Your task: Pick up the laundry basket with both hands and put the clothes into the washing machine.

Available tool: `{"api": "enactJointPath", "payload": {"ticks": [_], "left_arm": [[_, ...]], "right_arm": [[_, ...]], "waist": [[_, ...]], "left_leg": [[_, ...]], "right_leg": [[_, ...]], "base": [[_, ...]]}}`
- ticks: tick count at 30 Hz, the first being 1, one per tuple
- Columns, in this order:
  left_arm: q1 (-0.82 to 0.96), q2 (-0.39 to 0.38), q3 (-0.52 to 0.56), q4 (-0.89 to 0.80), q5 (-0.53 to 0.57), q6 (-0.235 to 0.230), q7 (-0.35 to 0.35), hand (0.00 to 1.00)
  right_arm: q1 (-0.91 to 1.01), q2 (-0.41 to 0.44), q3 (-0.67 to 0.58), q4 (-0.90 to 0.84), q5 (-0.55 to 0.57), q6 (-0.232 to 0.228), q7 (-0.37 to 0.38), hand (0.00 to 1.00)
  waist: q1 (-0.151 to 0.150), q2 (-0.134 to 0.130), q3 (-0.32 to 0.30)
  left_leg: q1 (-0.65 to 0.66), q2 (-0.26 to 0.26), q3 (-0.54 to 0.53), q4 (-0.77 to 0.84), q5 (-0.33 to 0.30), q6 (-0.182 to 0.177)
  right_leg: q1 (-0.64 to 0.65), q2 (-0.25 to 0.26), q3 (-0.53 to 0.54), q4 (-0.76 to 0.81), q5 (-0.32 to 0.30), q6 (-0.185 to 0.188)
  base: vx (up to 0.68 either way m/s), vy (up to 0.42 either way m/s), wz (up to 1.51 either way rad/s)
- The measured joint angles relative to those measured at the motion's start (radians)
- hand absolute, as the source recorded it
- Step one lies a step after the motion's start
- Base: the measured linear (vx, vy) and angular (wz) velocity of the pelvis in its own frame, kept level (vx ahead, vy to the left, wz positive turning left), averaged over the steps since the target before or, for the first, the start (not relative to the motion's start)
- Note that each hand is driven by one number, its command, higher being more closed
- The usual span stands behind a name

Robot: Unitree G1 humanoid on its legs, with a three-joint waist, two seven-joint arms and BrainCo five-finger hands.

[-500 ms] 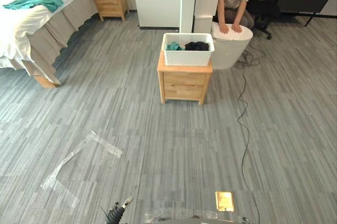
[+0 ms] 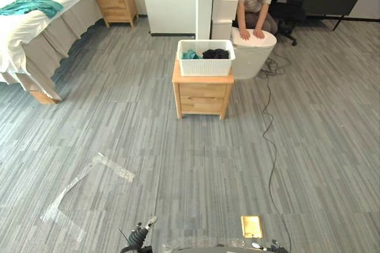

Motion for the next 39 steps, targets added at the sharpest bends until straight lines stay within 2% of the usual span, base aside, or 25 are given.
{"api": "enactJointPath", "payload": {"ticks": [8, 17, 20, 22, 23, 24, 25, 26, 27, 28, 31, 33, 34, 35, 36, 37, 38, 39], "left_arm": [[-0.002, 0.003, -0.001, 0.021, 0.0, -0.002, 0.001, 0.0], [-0.006, 0.01, 0.002, 0.021, -0.002, -0.005, 0.003, 0.0], [-0.017, 0.008, 0.038, 0.018, -0.002, -0.004, 0.003, 0.0], [-0.018, 0.01, 0.065, -0.004, -0.004, -0.004, 0.003, 0.0], [-0.018, 0.01, 0.086, -0.023, -0.023, -0.005, 0.003, 0.0], [-0.017, 0.007, 0.112, -0.046, -0.034, -0.005, 0.002, 0.0], [-0.016, 0.003, 0.123, -0.06, -0.038, -0.005, 0.002, 0.0], [-0.009, -0.008, 0.146, -0.078, -0.039, -0.006, 0.002, 0.0], [0.0, -0.011, 0.154, -0.08, -0.04, -0.005, 0.002, 0.0], [0.005, -0.01, 0.155, -0.079, -0.04, -0.004, 0.003, 0.0], [0.042, -0.01, 0.158, -0.079, -0.039, -0.002, 0.002, 0.0], [0.07, -0.014, 0.169, -0.075, -0.039, 0.005, 0.002, 0.0], [0.088, -0.029, 0.19, -0.072, -0.039, 0.005, 0.002, 0.0], [0.1, -0.039, 0.201, -0.054, -0.039, 0.006, 0.003, 0.0], [0.102, -0.039, 0.211, -0.042, -0.04, 0.008, 0.002, 0.0], [0.141, -0.031, 0.258, -0.031, -0.043, 0.006, 0.002, 0.0], [0.136, -0.029, 0.271, -0.017, -0.043, 0.008, 0.003, 0.0], [0.13, -0.022, 0.273, -0.011, -0.043, 0.008, 0.003, 0.0]], "right_arm": [[0.001, 0.0, 0.002, 0.0, 0.0, 0.0, 0.0, 0.0], [-0.005, 0.0, 0.0, 0.001, 0.0, 0.001, 0.0, 0.0], [-0.014, 0.004, -0.021, 0.002, 0.0, 0.001, 0.0, 0.0], [-0.026, 0.013, -0.034, 0.003, 0.001, 0.001, 0.0, 0.0], [-0.029, 0.013, -0.037, -0.001, 0.002, 0.0, 0.0, 0.0], [-0.028, 0.017, -0.037, -0.008, 0.003, -0.001, 0.0, 0.0], [-0.026, 0.012, -0.035, -0.008, 0.002, -0.001, 0.0, 0.0], [-0.022, 0.004, -0.035, -0.007, 0.002, 0.001, 0.0, 0.0], [-0.029, -0.004, -0.036, -0.008, 0.002, 0.001, -0.002, 0.0], [-0.03, -0.007, -0.036, -0.007, 0.002, 0.001, -0.002, 0.0], [-0.038, -0.015, -0.037, 0.002, 0.002, 0.005, -0.001, 0.0], [-0.033, -0.021, -0.041, 0.006, 0.001, 0.009, 0.0, 0.0], [-0.031, -0.023, -0.062, 0.013, -0.001, 0.015, 0.001, 0.0], [-0.02, -0.023, -0.079, 0.014, -0.002, 0.015, 0.011, 0.0], [-0.014, -0.022, -0.086, 0.014, -0.001, 0.016, 0.015, 0.0], [0.017, 0.0, -0.108, 0.024, 0.0, 0.015, 0.021, 0.0], [0.014, 0.008, -0.109, 0.024, 0.002, 0.014, 0.02, 0.0], [0.01, 0.016, -0.111, 0.02, 0.005, 0.013, 0.02, 0.0]], "waist": [[-0.001, -0.002, 0.001], [-0.001, -0.008, 0.008], [0.0, -0.015, 0.03], [0.0, -0.028, 0.066], [0.006, -0.027, 0.092], [0.018, -0.026, 0.113], [0.027, -0.025, 0.118], [0.041, -0.013, 0.129], [0.049, 0.007, 0.137], [0.049, 0.006, 0.136], [0.057, 0.006, 0.136], [0.058, 0.007, 0.135], [0.063, 0.016, 0.129], [0.073, 0.028, 0.118], [0.078, 0.015, 0.111], [0.088, -0.044, 0.055], [0.084, -0.056, 0.054], [0.077, -0.066, 0.059]], "left_leg": [[0.003, -0.004, -0.003, -0.027, 0.015, 0.01], [0.001, -0.004, -0.023, -0.035, 0.018, 0.005], [-0.018, -0.004, -0.037, -0.006, 0.014, -0.001], [-0.077, 0.001, -0.054, 0.136, -0.05, -0.027], [-0.13, 0.019, -0.051, 0.275, -0.1, -0.045], [-0.204, 0.036, -0.036, 0.45, -0.118, -0.051], [-0.248, 0.048, -0.022, 0.548, -0.117, -0.05], [-0.336, 0.085, -0.002, 0.722, -0.109, -0.045], [-0.381, 0.117, 0.029, 0.82, -0.127, -0.027], [-0.397, 0.125, 0.047, 0.834, -0.134, -0.017], [-0.45, 0.12, 0.077, 0.658, -0.128, -0.024], [-0.458, 0.091, 0.033, 0.446, -0.092, -0.072], [-0.448, 0.088, 0.011, 0.32, -0.069, -0.109], [-0.455, 0.093, -0.006, 0.302, -0.048, -0.105], [-0.462, 0.077, -0.005, 0.34, -0.023, -0.073], [-0.457, 0.008, 0.009, 0.406, -0.025, -0.015], [-0.447, -0.008, 0.013, 0.431, -0.054, 0.015], [-0.426, -0.017, 0.018, 0.444, -0.08, 0.024]], "right_leg": [[0.001, 0.001, -0.009, -0.03, 0.013, -0.02], [0.013, 0.002, -0.034, -0.039, 0.013, -0.019], [0.012, 0.0, -0.062, -0.033, 0.006, -0.02], [0.011, -0.006, -0.086, 0.01, -0.035, -0.041], [0.012, 0.0, -0.097, 0.047, -0.072, -0.058], [0.012, 0.003, -0.106, 0.078, -0.098, -0.07], [0.012, 0.005, -0.108, 0.091, -0.106, -0.077], [0.027, 0.019, -0.105, 0.105, -0.118, -0.087], [0.047, 0.025, -0.102, 0.11, -0.131, -0.092], [0.053, 0.021, -0.095, 0.11, -0.136, -0.092], [0.058, -0.025, -0.053, 0.11, -0.155, -0.07], [0.064, -0.056, -0.037, 0.113, -0.181, -0.045], [0.063, -0.066, -0.025, 0.12, -0.206, -0.029], [0.063, -0.073, -0.01, 0.153, -0.248, -0.018], [0.057, -0.094, -0.003, 0.189, -0.285, -0.011], [0.011, -0.169, 0.031, 0.392, -0.373, 0.025], [-0.036, -0.193, 0.042, 0.532, -0.375, 0.028], [-0.088, -0.208, 0.063, 0.674, -0.34, 0.028]], "base": [[-0.03, -0.012, 0.02], [0.02, -0.006, 0.07], [-0.03, -0.018, 0.23], [-0.04, -0.044, 0.45], [-0.12, -0.059, 0.43], [-0.15, -0.074, 0.35], [-0.12, -0.058, 0.13], [0.02, 0.002, -0.08], [0.07, 0.025, -0.12], [0.14, 0.081, -0.22], [0.16, 0.1, -0.35], [0.29, 0.161, -0.26], [0.47, 0.314, -0.32], [0.5, 0.342, -0.34], [0.73, 0.384, -0.5], [0.58, 0.244, -0.35], [0.58, 0.219, -0.27], [0.44, 0.176, 0.06]]}}
